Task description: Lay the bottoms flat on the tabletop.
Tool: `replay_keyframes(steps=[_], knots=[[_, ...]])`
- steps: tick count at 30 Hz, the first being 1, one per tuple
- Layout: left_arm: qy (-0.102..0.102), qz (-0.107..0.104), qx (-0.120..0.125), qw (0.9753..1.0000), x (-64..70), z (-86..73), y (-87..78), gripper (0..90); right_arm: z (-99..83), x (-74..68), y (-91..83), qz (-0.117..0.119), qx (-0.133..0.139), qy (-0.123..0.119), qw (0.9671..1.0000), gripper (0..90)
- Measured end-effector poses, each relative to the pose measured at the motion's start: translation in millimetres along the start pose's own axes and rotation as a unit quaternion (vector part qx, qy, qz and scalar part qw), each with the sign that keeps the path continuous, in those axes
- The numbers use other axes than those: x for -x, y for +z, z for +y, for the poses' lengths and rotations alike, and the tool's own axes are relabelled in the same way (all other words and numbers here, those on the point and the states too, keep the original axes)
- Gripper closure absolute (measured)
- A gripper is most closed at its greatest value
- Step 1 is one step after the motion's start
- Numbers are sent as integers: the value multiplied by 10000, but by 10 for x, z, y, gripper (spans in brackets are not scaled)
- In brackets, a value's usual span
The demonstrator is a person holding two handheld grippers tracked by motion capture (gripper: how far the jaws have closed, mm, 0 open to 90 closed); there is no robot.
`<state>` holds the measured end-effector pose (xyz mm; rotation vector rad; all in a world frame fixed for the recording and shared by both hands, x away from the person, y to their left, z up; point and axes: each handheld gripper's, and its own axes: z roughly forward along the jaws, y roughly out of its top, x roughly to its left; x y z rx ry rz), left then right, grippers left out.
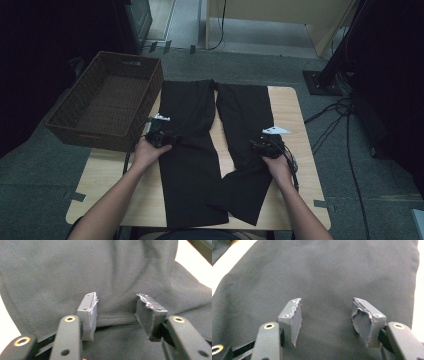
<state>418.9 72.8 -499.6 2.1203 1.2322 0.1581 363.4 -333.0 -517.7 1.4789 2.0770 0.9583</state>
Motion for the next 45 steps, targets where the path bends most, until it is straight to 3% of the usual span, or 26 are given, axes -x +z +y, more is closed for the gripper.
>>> replay_keyframes(steps=[2, 5, 8, 13, 16, 20, 26, 32, 36, 39, 43, 45], knots=[[-38, -101, -64, 9999, 32, 4, -2, 486, -26, 1, -34, 100, 4, 93, 9999, 424], [-127, -343, 8, 9993, 79, 8, -32, 460, -76, -23, -43, 20, 105, -123, 9999, 433], [-89, -526, 78, 9985, 174, -13, -66, 442, -76, -60, -26, -23, 136, -120, 9998, 409], [129, -429, -103, 9989, 256, -90, 0, 431, -47, -136, 33, 43, 208, -177, 9996, 408], [171, -363, 86, 9992, 262, -138, 2, 454, 8, -154, 36, 71, 81, -207, 9997, 439], [183, -308, 195, 9992, 277, -174, 1, 453, 34, 15, -161, -117, 304, 47, 9995, 468], [154, -338, 98, 9993, 268, -163, -15, 455, -114, 181, -285, -248, 170, 269, 9992, 481], [199, -275, 49, 9994, 277, -158, -20, 460, -237, 226, -302, -265, -34, 393, 9989, 521], [222, -249, 41, 9994, 288, -157, -19, 460, -284, 231, -337, -401, 8, 177, 9990, 708], [224, -260, 49, 9994, 280, -161, -21, 464, -292, 284, -357, -397, -3, 204, 9990, 853], [214, -260, 65, 9994, 279, -164, -20, 470, -247, 446, -365, -576, -159, 165, 9981, 870], [226, -251, 69, 9994, 282, -166, -20, 470, -233, 542, -372, -662, -196, 313, 9971, 852]])
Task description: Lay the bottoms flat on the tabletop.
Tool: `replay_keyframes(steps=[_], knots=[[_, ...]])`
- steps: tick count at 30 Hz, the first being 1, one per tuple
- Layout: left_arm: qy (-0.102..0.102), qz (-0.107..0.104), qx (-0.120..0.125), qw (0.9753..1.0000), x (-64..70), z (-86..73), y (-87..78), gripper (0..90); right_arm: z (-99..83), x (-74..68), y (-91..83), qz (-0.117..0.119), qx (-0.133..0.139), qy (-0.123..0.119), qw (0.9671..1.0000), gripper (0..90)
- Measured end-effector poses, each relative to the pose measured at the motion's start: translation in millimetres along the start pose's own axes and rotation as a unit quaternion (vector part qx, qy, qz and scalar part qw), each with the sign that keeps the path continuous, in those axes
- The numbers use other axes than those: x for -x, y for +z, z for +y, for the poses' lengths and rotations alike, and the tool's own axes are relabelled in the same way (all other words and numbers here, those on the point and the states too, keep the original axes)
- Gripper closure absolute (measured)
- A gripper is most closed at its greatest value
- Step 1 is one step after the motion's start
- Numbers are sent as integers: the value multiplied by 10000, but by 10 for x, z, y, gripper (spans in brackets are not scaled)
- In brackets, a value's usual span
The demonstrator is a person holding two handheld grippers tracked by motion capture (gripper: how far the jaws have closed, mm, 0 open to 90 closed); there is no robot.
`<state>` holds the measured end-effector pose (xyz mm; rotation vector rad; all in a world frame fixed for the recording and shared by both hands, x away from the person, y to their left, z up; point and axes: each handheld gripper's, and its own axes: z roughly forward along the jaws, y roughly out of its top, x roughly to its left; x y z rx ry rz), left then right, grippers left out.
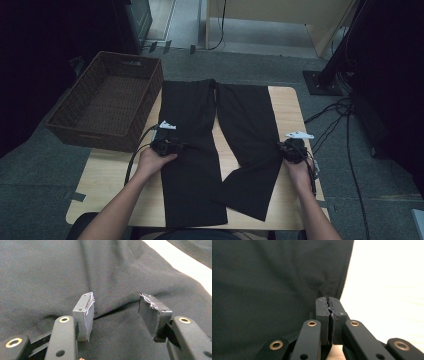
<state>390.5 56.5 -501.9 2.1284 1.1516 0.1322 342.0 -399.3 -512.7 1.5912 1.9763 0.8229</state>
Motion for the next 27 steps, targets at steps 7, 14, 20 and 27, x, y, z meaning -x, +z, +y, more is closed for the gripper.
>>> replay_keyframes(steps=[7, 14, 20, 27], knots=[[-3, 30, 26, 10000, 9, -7, 2, 470, 21, -26, -44, 190, 171, 267, 9993, 700], [40, 48, 19, 10000, 14, -10, 0, 470, 17, -269, -172, 422, 357, 181, 9983, 681], [58, 66, 1, 10000, 19, -9, -1, 470, 55, -533, -180, 853, 371, 53, 9957, 712], [72, 75, 6, 9999, 21, -11, -1, 470, 40, -837, -48, 1259, 38, -303, 9916, 731]])
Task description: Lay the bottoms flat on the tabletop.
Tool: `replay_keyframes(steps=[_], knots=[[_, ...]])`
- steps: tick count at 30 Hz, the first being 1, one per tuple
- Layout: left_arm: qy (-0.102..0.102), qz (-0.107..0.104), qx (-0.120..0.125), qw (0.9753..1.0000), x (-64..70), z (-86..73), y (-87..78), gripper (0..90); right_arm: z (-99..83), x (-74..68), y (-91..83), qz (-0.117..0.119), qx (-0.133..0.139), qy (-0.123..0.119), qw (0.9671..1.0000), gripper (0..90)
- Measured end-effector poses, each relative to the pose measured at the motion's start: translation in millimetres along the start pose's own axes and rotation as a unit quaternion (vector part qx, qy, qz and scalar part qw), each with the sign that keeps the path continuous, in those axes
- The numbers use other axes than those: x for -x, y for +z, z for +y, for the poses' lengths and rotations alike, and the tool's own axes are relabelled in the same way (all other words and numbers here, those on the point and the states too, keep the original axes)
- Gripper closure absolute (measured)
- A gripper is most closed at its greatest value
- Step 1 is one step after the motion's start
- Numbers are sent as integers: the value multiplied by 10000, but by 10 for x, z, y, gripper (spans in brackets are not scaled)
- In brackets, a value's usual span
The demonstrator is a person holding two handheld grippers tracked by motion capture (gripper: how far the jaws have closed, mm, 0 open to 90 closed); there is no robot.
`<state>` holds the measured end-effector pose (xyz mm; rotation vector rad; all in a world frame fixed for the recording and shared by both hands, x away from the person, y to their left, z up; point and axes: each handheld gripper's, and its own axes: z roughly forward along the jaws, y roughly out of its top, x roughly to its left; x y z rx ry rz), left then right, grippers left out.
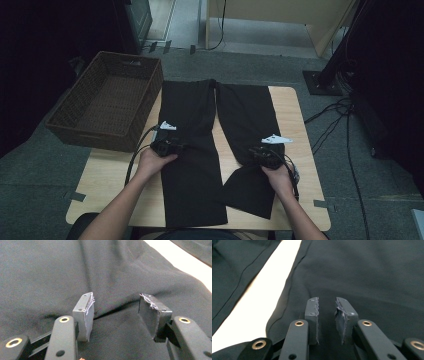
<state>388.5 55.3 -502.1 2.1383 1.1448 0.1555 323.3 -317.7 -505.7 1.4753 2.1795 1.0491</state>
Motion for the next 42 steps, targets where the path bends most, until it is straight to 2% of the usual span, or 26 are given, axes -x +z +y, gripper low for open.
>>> replay_keyframes(steps=[4, 6, 9, 11, 14, 21, 24, 25, 27, 28, 30, 33, 39, 42], knots=[[34, 16, -5, 10000, 5, 1, 1, 470, 19, -113, 121, 132, -218, -176, 9995, 727], [40, 23, -5, 10000, 7, 1, 2, 470, 46, -163, 165, 144, -189, -292, 9993, 723], [56, 34, -13, 10000, 9, 1, 2, 470, 107, -224, 245, 206, -180, -323, 9991, 702], [59, 38, -15, 10000, 10, 2, 2, 470, 134, -261, 310, 197, -80, -403, 9990, 697], [68, 50, -14, 10000, 14, 1, 3, 470, 216, -300, 405, 242, -69, -368, 9990, 698], [116, 63, -19, 9999, 18, 2, 5, 470, 375, -402, 626, 299, 52, -513, 9982, 650], [151, 80, -18, 9999, 21, -1, 5, 470, 396, -444, 671, 428, 97, -412, 9982, 613], [148, 79, -13, 9999, 21, -2, 5, 470, 402, -458, 672, 465, 72, -380, 9982, 581], [121, 58, 1, 9999, 17, -5, 4, 470, 412, -482, 646, 514, -31, -410, 9978, 577], [98, 51, 10, 9999, 16, -6, 4, 470, 410, -483, 621, 493, -31, -401, 9980, 575], [85, 42, 22, 10000, 13, -7, 5, 470, 388, -448, 533, 435, 175, -386, 9982, 578], [69, 36, 38, 10000, 13, -10, 5, 469, 356, -343, 406, 288, 324, -312, 9986, 582], [-9, -10, 46, 10000, -2, -12, -1, 469, 193, -115, 264, -10, 258, -122, 9996, 562], [-13, -11, 32, 10000, -4, -12, -5, 469, 127, -56, 233, -87, 268, -44, 9996, 545]])
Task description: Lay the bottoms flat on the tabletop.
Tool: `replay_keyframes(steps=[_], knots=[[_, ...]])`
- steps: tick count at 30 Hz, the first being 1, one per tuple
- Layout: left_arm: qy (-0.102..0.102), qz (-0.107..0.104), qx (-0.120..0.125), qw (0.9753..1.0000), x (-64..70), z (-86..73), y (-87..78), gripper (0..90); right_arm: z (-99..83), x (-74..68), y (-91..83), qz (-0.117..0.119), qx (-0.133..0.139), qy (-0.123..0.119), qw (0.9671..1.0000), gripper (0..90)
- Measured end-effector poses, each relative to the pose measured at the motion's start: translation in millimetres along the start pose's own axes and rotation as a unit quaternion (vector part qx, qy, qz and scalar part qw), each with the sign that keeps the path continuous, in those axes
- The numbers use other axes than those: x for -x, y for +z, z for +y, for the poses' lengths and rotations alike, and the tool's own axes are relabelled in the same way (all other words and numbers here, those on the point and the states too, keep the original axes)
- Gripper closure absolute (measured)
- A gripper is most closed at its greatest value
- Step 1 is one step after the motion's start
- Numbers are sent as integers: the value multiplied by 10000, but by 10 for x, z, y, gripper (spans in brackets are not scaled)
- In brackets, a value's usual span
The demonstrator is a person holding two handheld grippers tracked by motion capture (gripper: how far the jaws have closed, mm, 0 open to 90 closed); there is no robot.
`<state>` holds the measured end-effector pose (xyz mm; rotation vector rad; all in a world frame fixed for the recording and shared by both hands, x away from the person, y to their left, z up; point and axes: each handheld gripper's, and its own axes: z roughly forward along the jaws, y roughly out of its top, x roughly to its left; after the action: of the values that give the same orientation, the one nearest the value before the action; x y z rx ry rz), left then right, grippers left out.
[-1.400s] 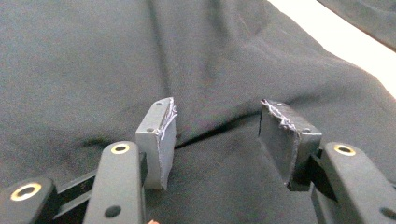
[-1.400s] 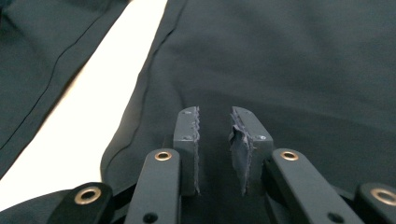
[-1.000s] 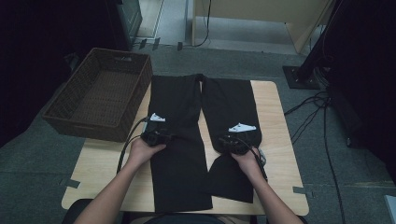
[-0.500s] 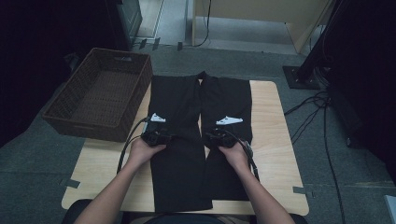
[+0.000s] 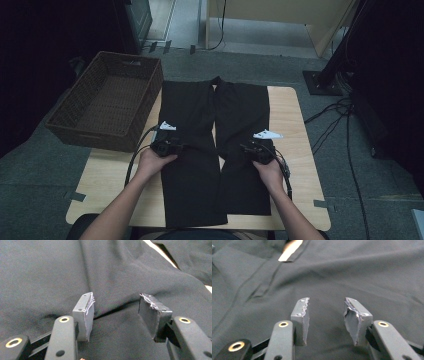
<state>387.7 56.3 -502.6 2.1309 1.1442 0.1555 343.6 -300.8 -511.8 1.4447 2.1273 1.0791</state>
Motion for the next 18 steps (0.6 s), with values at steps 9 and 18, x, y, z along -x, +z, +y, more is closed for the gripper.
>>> replay_keyframes(steps=[9, 18], knots=[[38, 26, -29, 10000, 1, -5, -10, 469, -116, 66, -261, -136, 104, 101, 9998, 531], [39, 22, -52, 10000, 0, -3, -13, 469, -293, 17, -251, -213, -106, -96, 9997, 508]])
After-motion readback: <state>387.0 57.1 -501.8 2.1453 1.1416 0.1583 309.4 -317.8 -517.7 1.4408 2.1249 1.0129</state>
